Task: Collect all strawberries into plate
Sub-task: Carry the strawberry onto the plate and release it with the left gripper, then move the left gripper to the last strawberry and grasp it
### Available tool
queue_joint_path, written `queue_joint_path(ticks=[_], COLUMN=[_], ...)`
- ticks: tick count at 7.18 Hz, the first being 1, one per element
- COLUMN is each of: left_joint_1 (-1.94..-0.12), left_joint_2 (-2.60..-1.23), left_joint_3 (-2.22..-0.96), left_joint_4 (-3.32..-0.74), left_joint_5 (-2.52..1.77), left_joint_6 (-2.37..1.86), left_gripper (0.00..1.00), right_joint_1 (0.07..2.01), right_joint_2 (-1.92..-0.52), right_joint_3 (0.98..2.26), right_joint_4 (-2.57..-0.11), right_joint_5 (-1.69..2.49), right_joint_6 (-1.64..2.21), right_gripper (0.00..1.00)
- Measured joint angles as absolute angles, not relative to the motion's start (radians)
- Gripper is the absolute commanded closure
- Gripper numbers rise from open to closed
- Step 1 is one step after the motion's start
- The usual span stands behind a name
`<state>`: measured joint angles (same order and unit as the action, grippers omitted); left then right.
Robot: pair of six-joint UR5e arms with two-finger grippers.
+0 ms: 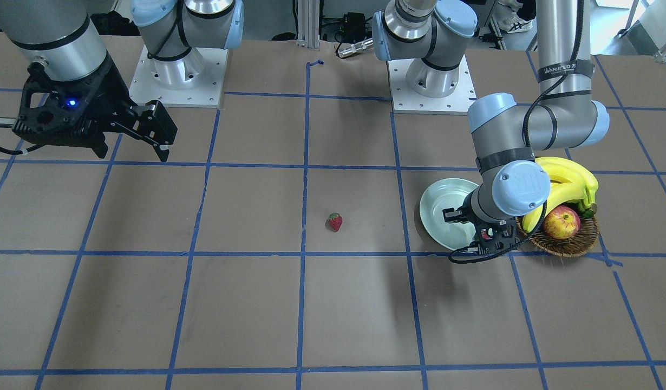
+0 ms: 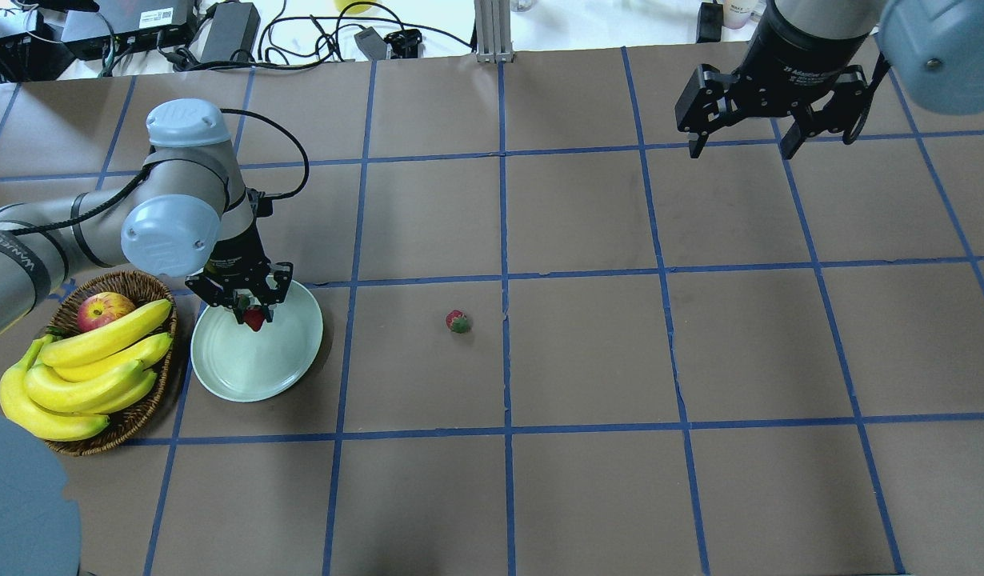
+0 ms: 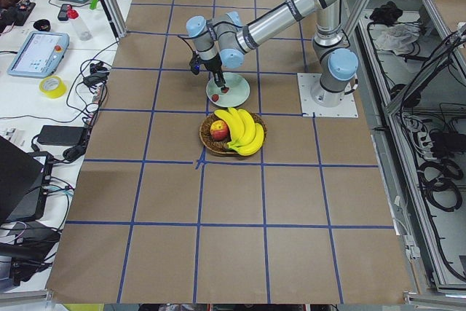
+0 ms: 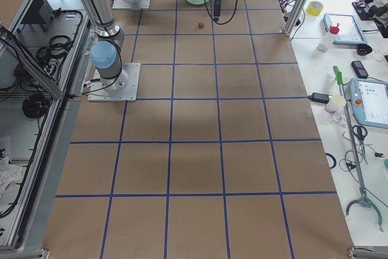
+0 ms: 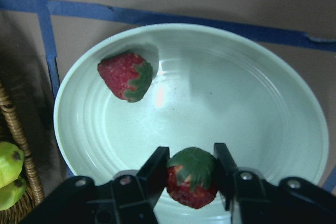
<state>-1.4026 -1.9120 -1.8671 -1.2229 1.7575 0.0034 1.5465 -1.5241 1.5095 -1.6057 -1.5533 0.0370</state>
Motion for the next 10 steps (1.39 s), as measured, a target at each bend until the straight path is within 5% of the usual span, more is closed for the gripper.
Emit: queue_joint_path(ticks=[10], left_joint_1=[-1.733], left_joint_2=[-1.907], left_joint_3=[-1.770], left_joint_4=[-1.152], left_joint_5=[1.418], left_joint_6=[-0.357], left_gripper=[0.00], right_joint_1=[1.548], right_joint_2=[-1.524], right_joint_3=[1.513], right_joint_4=[-1.605], right_joint_5=[-1.554], right_joint_6=[0.038], right_gripper=[0.00])
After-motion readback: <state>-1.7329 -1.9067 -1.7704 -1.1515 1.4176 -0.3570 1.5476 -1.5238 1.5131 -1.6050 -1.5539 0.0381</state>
